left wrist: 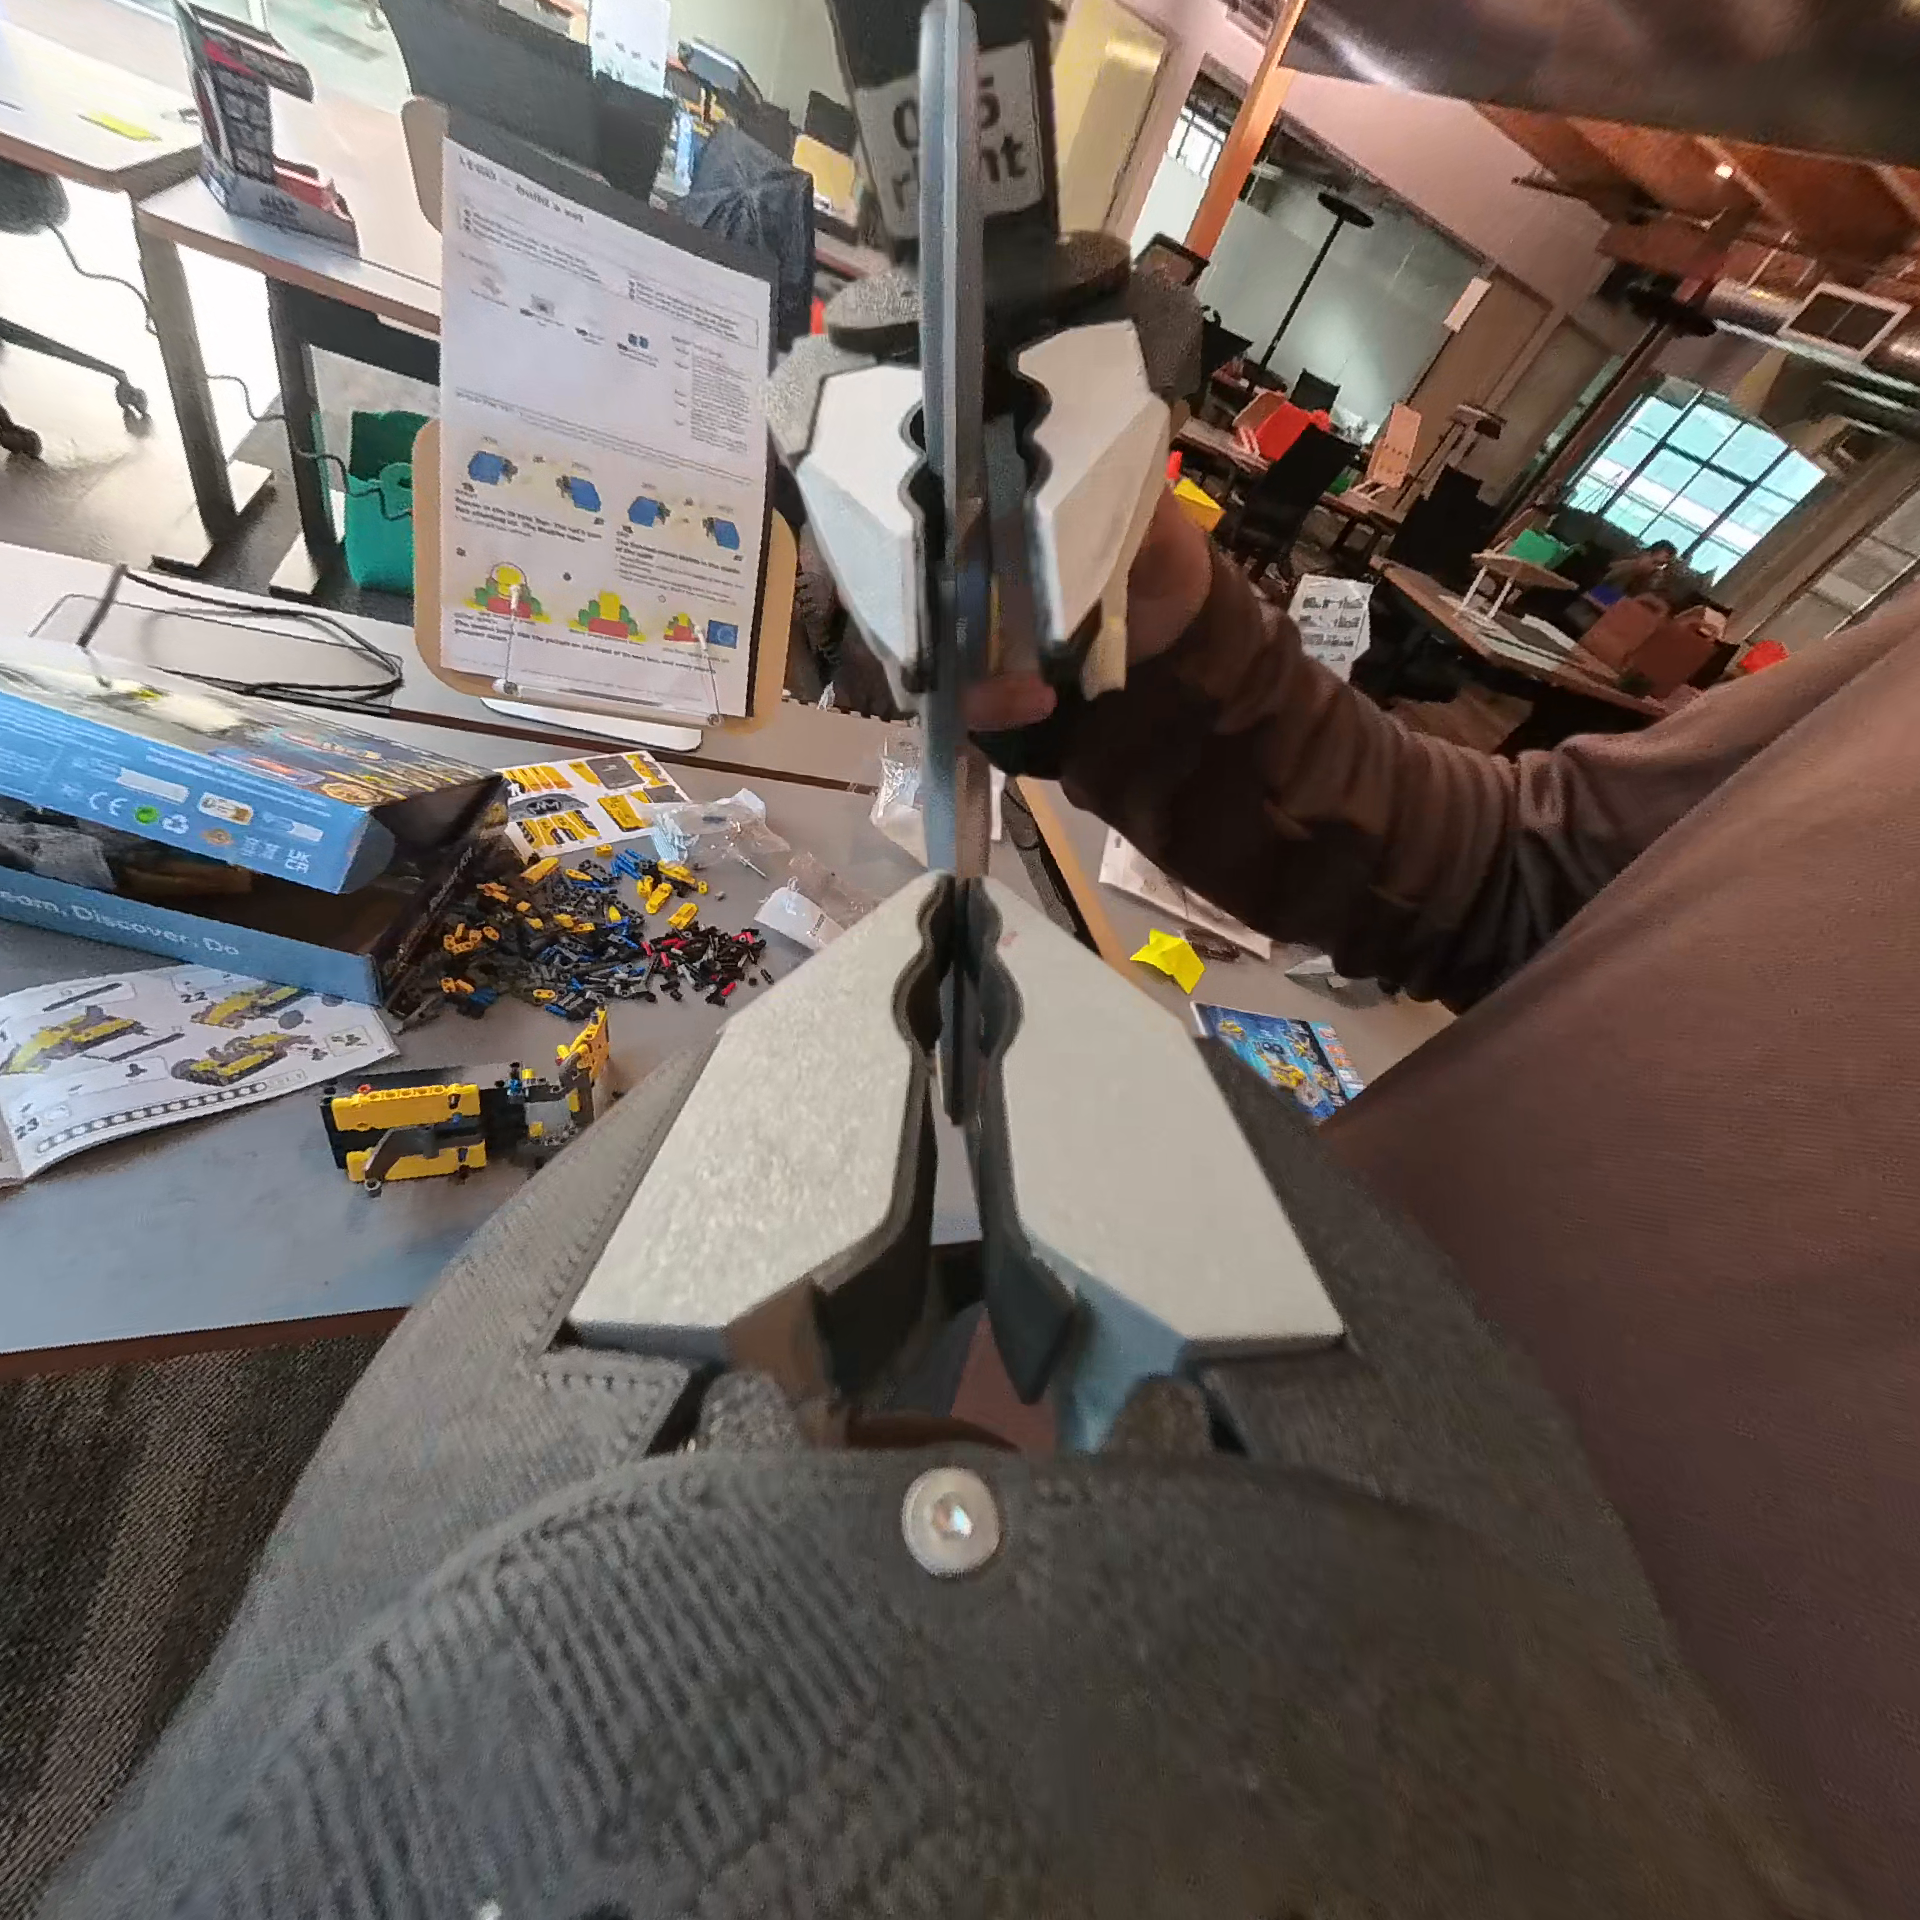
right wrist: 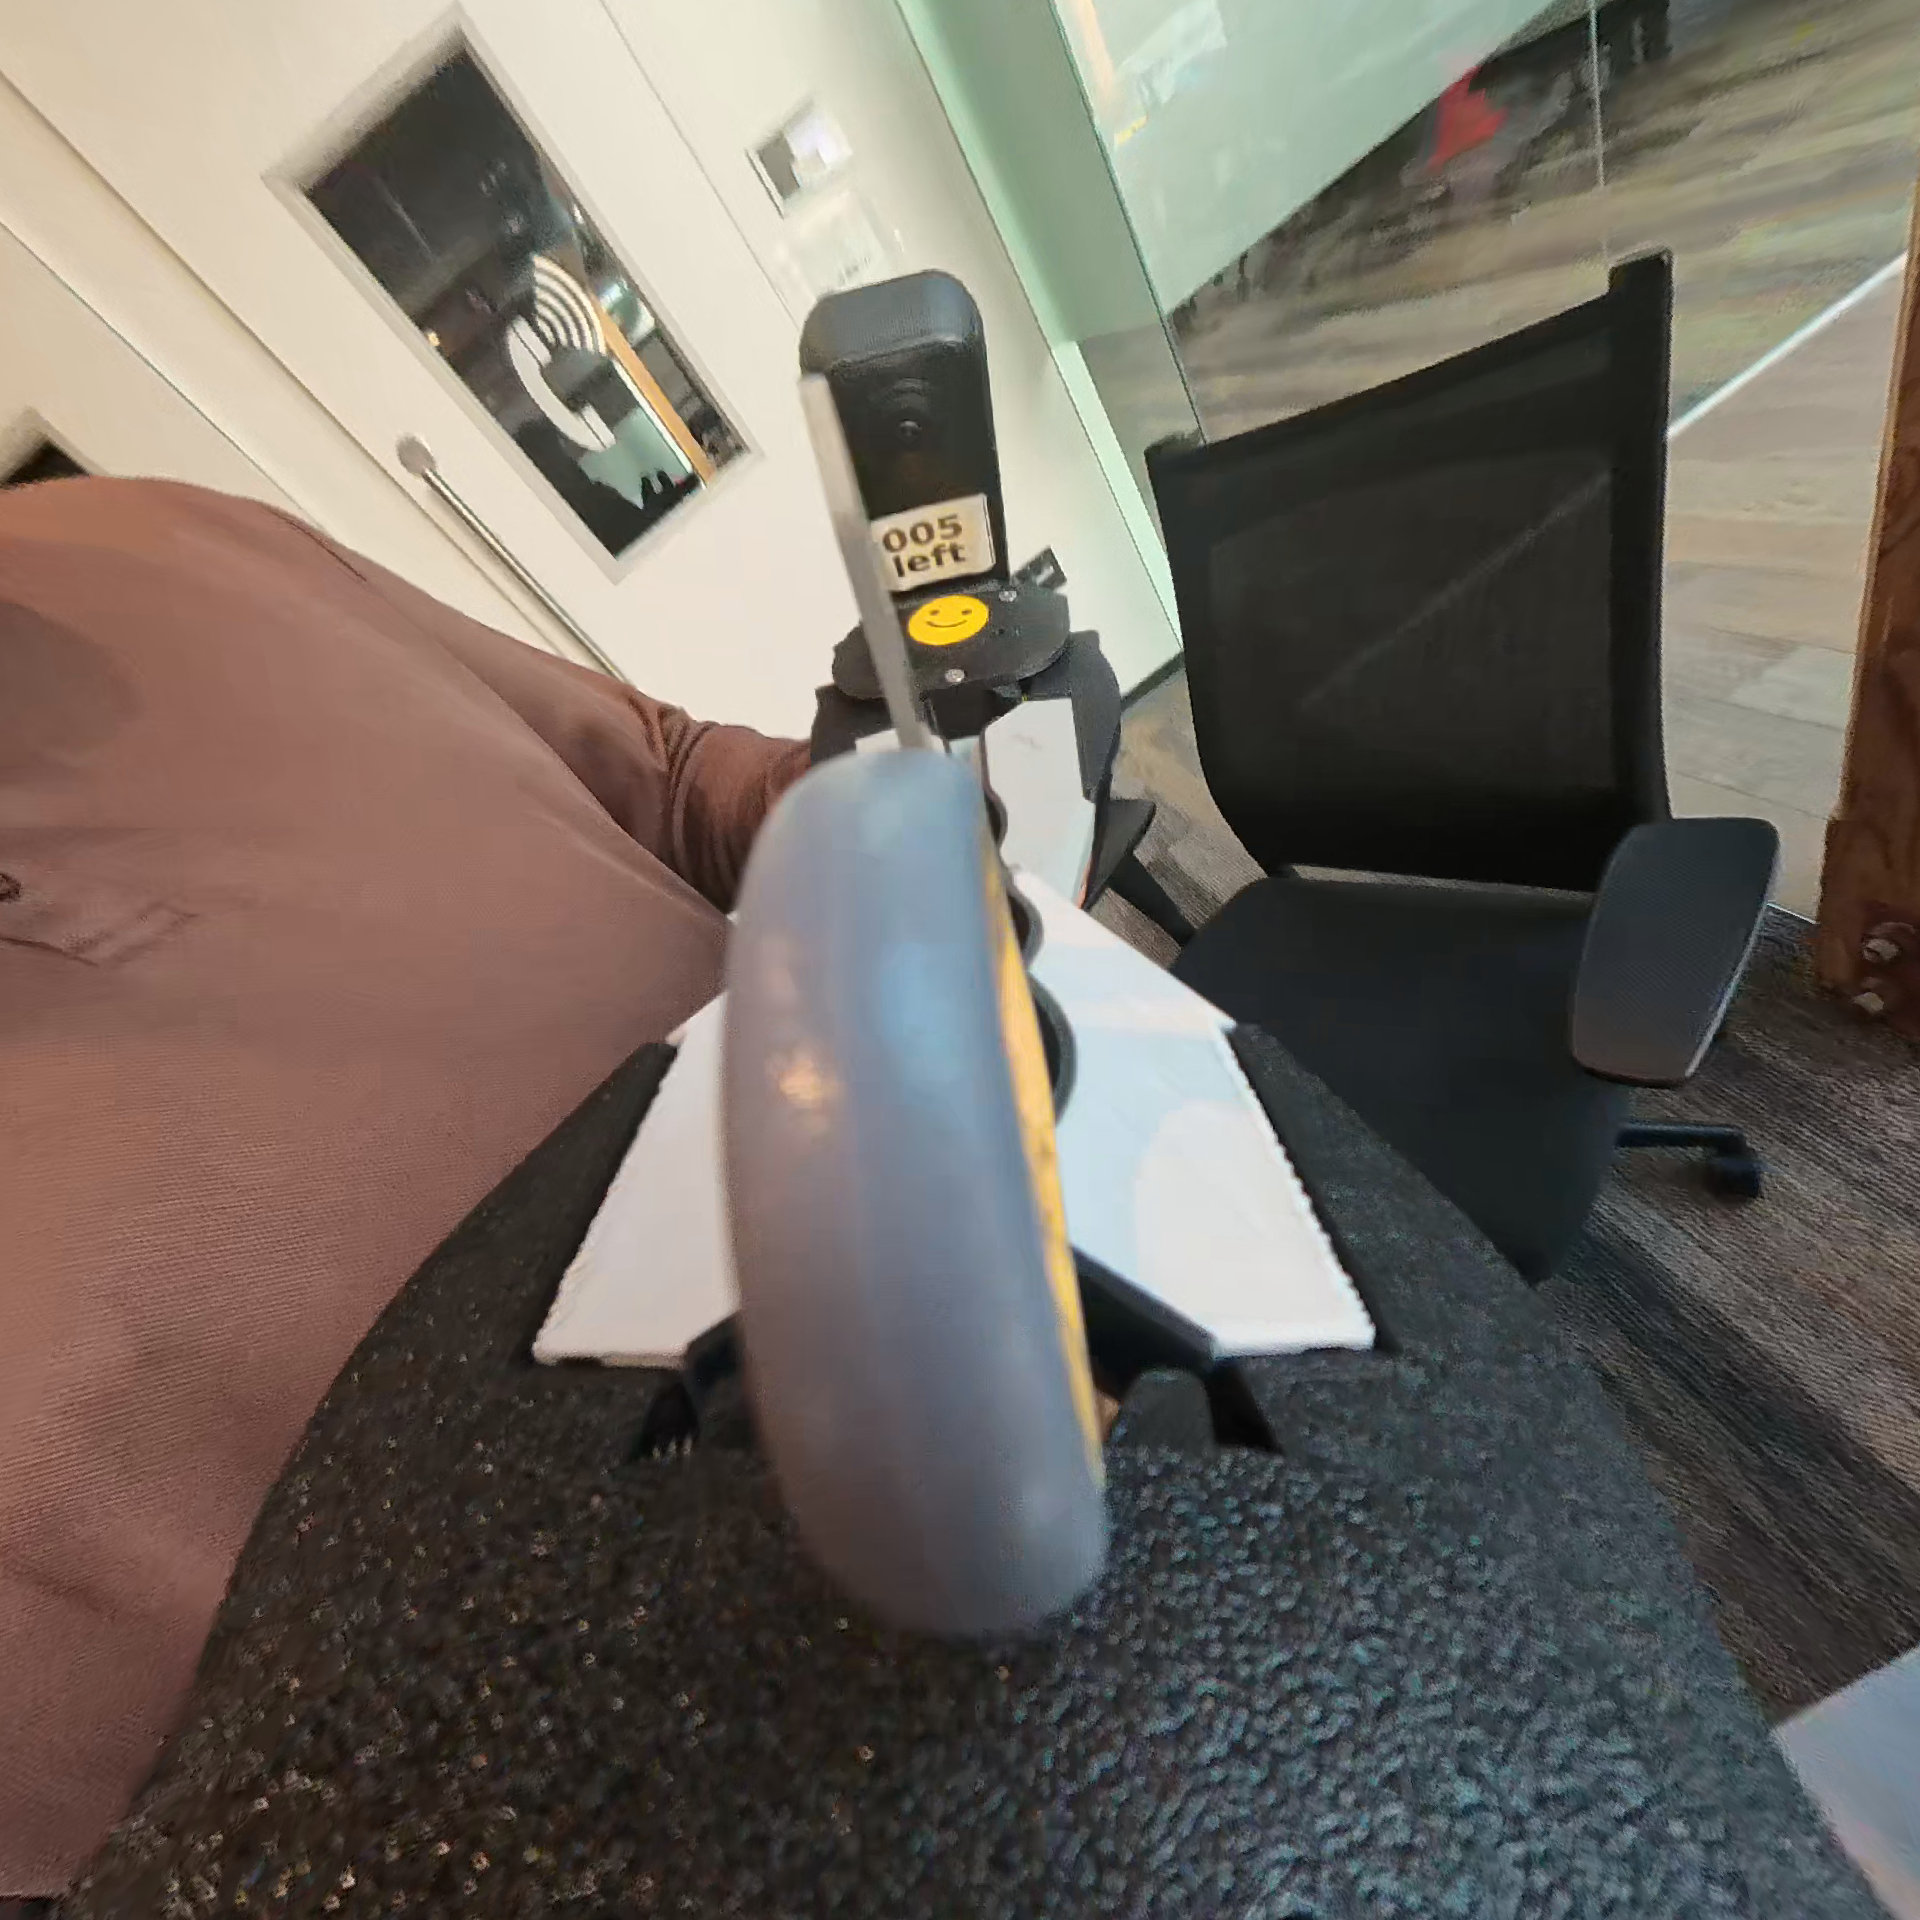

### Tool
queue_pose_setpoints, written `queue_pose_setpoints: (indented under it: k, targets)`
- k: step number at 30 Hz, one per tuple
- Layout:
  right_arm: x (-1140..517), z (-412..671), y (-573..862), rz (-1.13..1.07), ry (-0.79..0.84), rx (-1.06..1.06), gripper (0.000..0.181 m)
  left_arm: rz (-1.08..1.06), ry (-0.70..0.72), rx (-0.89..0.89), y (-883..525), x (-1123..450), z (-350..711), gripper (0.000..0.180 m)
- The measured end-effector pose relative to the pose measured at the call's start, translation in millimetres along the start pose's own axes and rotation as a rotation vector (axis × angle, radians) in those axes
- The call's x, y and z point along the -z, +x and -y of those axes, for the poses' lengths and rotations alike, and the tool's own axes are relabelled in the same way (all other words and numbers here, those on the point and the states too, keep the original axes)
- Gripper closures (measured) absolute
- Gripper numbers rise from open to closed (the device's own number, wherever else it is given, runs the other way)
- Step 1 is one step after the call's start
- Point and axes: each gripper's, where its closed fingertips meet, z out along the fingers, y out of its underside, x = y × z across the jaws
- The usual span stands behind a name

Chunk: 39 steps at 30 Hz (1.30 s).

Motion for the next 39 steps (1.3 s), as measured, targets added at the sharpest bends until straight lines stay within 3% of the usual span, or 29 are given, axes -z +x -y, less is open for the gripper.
queue_pose_setpoints:
  k: [5,11,12,13,14,15,17,19,22,25,31,33,37,39]
  targets:
    - [11.2,-2.0,3.5,-0.009,0.084,-0.051,0.150,-0.008,0.037,0.029,-3.2,-2.2,5.4,0.180]
    - [20.0,-0.4,3.6,-0.021,0.155,-0.029,0.156,0.011,0.019,-0.048,-0.1,-8.2,9.1,0.180]
    - [22.0,3.7,8.1,-0.037,0.188,-0.043,0.153,0.045,0.021,-0.087,-3.1,-8.6,10.8,0.180]
    - [25.5,10.7,14.7,-0.077,0.237,-0.049,0.132,0.125,-0.003,-0.197,-8.5,-9.3,10.0,0.180]
    - [30.2,20.6,11.4,-0.070,0.300,-0.020,0.126,0.210,-0.043,-0.341,-12.3,-10.8,8.5,0.179]
    - [39.1,35.8,0.5,-0.031,0.403,0.036,0.134,0.221,-0.057,-0.408,-6.8,-13.7,9.3,0.179]
    - [56.8,56.1,-10.2,0.000,0.535,0.101,0.131,0.133,0.008,-0.351,12.3,-17.5,18.1,0.179]
    - [61.3,56.6,2.5,-0.097,0.514,0.137,0.120,0.102,0.096,-0.267,14.3,-14.4,29.8,0.180]
    - [74.1,48.6,7.2,-0.122,0.510,0.159,0.123,0.034,0.219,-0.118,11.9,-1.2,50.8,0.180]
    - [83.1,36.4,-0.6,-0.037,0.522,0.132,0.163,0.017,0.236,-0.063,4.0,6.3,56.7,0.180]
    - [77.8,16.1,9.1,-0.017,0.498,0.048,0.171,-0.033,0.263,0.047,-4.7,9.3,60.1,0.180]
    - [68.8,7.2,11.9,-0.023,0.465,0.044,0.181,-0.037,0.266,0.059,-9.9,8.7,61.3,0.180]
    - [48.6,-21.1,45.4,-0.102,0.452,-0.084,0.181,-0.042,0.196,0.079,-24.4,-21.4,41.6,0.180]
    - [61.8,-46.3,77.0,-0.259,0.437,-0.115,0.181,0.010,0.006,0.050,-57.5,-58.9,-8.2,0.180]
